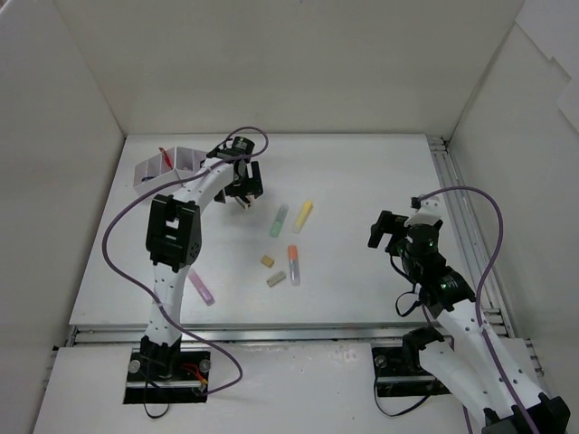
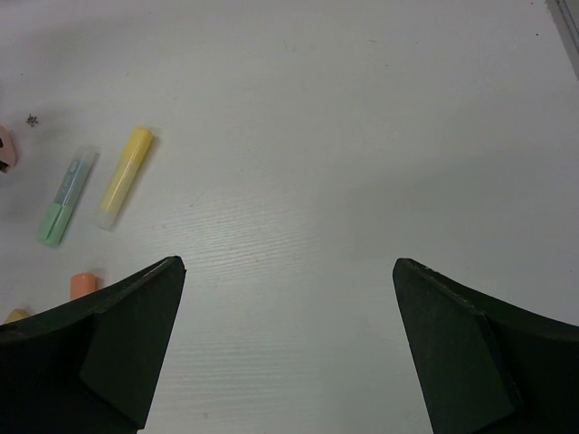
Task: Sort the stationery into containers
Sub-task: Pick up the stapler from the center of the board.
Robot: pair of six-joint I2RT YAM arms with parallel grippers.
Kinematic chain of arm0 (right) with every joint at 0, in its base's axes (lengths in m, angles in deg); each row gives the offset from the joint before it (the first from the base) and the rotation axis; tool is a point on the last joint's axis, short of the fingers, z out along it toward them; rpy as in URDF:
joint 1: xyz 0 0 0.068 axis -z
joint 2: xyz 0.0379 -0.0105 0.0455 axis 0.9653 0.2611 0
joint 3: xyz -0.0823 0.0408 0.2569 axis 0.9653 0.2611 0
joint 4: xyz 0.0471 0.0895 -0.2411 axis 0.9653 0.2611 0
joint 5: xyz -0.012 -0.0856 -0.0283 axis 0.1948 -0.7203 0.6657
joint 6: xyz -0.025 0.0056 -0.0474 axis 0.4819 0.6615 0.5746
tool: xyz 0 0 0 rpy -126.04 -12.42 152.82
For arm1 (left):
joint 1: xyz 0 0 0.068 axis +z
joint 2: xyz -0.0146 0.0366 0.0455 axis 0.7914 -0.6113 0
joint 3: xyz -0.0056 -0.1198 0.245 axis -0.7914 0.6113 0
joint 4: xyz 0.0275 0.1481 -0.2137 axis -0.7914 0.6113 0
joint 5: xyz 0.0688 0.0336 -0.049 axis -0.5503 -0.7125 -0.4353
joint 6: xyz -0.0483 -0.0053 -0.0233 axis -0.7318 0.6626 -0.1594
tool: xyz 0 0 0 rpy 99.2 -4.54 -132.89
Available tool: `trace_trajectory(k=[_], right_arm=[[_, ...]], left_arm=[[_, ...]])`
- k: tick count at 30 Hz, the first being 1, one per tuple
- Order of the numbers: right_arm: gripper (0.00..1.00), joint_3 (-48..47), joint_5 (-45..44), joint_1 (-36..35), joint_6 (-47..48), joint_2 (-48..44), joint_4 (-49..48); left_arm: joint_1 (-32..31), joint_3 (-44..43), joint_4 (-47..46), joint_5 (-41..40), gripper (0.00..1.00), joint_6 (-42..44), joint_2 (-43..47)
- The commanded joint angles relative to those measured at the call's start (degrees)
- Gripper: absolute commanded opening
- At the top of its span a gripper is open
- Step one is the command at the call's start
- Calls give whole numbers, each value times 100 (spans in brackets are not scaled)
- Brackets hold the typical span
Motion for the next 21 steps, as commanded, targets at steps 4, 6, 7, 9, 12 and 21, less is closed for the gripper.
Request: trace_trajectory(k=[4, 6, 7, 9, 12, 21], right_arm=[[98, -45, -211, 57, 31, 73, -253], [98, -53, -229, 48, 22, 82, -261], [98, -45, -229, 57, 40, 82, -261], [98, -53, -229, 40, 57, 82, -261], [98, -53, -229, 40, 49, 73, -253], [98, -36, -247, 66, 84, 38, -261]], left_arm=[[37, -622, -68, -206, 91, -295, -169], [37, -666, -121, -145, 85, -269, -301], [37, -684, -130, -127, 83, -251, -337], [37, -745, -121, -92, 75, -225, -433], [37, -746, -121, -83, 69, -181, -469], [37, -799, -183, 189, 28, 311, -346]])
